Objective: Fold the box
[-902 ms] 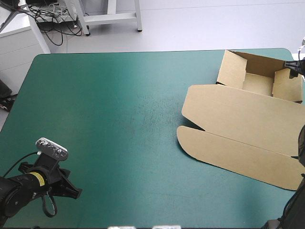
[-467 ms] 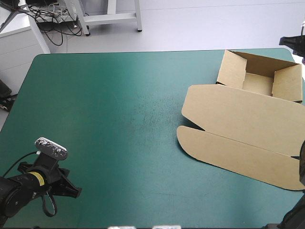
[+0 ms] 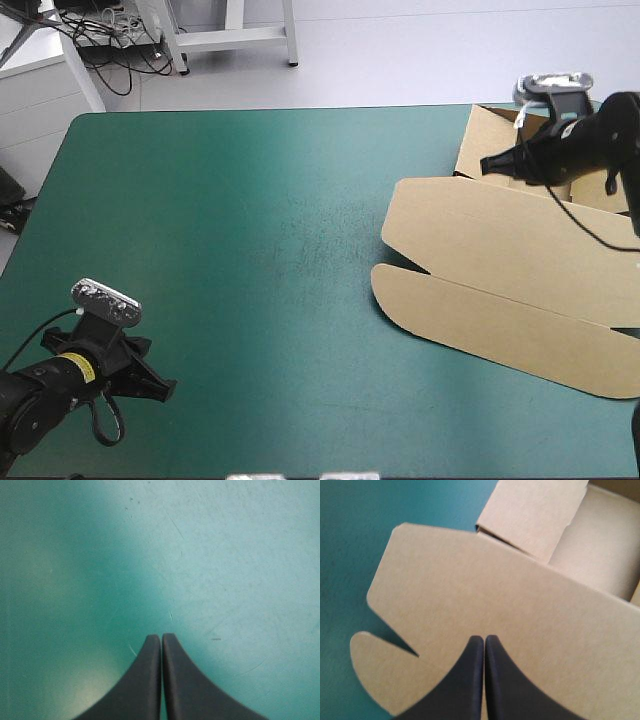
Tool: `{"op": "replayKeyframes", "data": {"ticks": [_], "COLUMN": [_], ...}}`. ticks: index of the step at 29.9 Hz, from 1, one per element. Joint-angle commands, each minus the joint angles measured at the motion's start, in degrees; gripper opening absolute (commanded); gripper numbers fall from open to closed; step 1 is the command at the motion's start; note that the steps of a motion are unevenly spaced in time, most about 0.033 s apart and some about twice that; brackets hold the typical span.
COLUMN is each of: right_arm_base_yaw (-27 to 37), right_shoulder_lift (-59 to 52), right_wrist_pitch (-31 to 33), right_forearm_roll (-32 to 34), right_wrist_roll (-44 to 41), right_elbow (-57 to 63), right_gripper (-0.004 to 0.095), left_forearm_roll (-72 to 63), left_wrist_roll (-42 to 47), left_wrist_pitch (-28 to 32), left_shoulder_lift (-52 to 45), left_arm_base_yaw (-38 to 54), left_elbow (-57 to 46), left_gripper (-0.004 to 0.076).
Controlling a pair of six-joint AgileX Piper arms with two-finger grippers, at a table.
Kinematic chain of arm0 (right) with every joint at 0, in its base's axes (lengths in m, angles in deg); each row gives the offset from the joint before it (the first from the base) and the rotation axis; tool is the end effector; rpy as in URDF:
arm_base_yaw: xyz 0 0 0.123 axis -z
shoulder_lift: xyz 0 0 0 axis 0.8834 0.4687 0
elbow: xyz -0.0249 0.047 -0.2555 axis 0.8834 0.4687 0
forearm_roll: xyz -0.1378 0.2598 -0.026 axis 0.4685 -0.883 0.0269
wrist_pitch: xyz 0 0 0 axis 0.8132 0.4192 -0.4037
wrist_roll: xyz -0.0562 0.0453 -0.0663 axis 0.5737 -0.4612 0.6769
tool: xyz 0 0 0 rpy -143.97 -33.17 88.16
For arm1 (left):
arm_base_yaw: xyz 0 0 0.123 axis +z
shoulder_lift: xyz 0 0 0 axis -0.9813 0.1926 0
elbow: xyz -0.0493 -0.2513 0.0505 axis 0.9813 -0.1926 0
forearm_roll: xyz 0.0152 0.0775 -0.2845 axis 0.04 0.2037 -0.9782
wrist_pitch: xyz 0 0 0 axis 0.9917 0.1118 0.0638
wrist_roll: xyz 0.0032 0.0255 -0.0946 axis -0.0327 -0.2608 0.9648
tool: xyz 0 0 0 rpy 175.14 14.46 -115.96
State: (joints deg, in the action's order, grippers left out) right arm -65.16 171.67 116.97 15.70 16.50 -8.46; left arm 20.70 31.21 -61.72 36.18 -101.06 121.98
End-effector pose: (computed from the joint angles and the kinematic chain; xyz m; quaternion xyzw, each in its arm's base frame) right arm 0.3476 0.0321 0.4163 -0.0891 0.9406 0.0577 0.3224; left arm 0.1635 -0.0622 0.2972 0.1942 0.9208 -0.0384 0.3360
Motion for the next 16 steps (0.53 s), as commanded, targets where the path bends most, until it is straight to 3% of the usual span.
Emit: {"op": "replayKeyframes", "data": {"ticks": [1, 8, 16], "right_arm_base_yaw": [-4.26, -8.10, -8.10], "right_shoulder_lift": [-8.87, -23.87, -40.13], "right_wrist_pitch": [-5.37, -12.57, -16.65], "right_forearm_roll": [1.21, 0.06, -1.02], "right_wrist_roll": [-0.51, -2.81, -2.81], "right_elbow": [7.52, 26.29, 43.02], "right_gripper": [-0.0014, -0.0014, -0.0014], "left_forearm_roll": [0.00, -0.01, -0.01], "left_wrist_roll": [0.32, -1.14, -1.14], "left_wrist_pitch": [5.39, 5.56, 10.83], "left_shoulder_lift": [-0.15, -1.44, -8.18], "left_arm_base_yaw": [-0.24, -0.24, -0.24], "left_elbow": [1.40, 1.30, -4.68], "left_gripper": [-0.0010, -0.0010, -0.0010]}}
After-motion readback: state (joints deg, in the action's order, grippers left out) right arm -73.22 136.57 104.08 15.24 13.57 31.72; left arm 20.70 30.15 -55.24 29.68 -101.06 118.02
